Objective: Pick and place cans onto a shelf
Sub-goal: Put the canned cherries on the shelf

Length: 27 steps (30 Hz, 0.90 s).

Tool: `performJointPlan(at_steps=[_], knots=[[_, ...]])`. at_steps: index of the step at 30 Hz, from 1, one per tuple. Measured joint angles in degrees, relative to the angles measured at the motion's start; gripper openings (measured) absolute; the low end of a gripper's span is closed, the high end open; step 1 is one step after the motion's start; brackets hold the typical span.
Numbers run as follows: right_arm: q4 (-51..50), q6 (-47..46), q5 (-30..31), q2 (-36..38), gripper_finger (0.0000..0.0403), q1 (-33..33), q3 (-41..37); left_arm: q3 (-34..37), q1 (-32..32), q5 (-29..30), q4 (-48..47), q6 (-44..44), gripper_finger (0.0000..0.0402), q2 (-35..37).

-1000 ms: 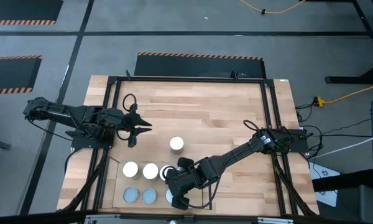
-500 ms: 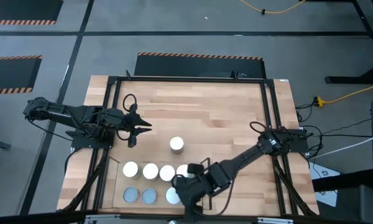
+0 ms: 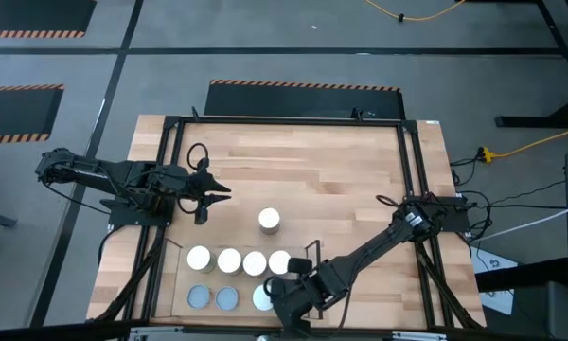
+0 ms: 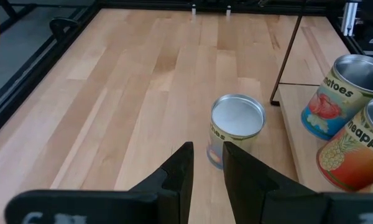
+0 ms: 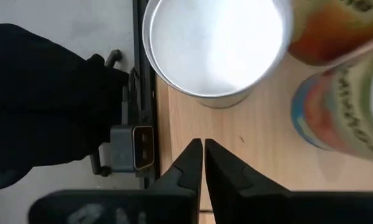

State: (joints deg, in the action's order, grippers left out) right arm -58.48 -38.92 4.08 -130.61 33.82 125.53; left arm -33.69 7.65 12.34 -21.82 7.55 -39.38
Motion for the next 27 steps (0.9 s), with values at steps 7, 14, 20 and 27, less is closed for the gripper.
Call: performJointPlan(at_steps=[7,14,20,27], knots=[[8.9,0.2,0.3,-0.1,0.0023,-0.4,-4.0,0.0,0.0,0.0,0.0,0.0,0.0079,0.0],[12.2,0.3,2.4,-0.1,0.0023,-0.8,-4.9,0.0,0.0,0.0,0.0,0.0,0.0079,0.0],[14.9,0.5,3.2,-0.1,0.0023,-0.9,-4.9,0.0,0.0,0.0,0.0,0.0,0.0079,0.0],[15.5,0.5,6.4,-0.1,0.0023,-0.9,-4.8,0.0,0.0,0.0,0.0,0.0,0.0079,0.0]])
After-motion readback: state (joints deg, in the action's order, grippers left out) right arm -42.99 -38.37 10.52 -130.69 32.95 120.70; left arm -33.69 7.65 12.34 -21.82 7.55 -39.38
